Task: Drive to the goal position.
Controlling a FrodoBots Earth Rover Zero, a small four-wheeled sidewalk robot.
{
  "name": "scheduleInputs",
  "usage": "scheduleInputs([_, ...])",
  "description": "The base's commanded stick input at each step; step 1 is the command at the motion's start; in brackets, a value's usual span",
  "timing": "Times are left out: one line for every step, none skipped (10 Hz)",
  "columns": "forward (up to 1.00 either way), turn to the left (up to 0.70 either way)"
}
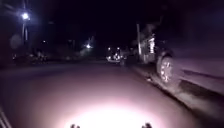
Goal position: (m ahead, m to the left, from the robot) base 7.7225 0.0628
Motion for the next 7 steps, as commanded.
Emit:
scheduleInputs([0.85,0.0])
scheduleInputs([0.85,0.0])
scheduleInputs([0.85,0.0])
scheduleInputs([0.85,0.0])
scheduleInputs([0.85,0.0])
scheduleInputs([0.85,0.0])
scheduleInputs([0.85,0.0])
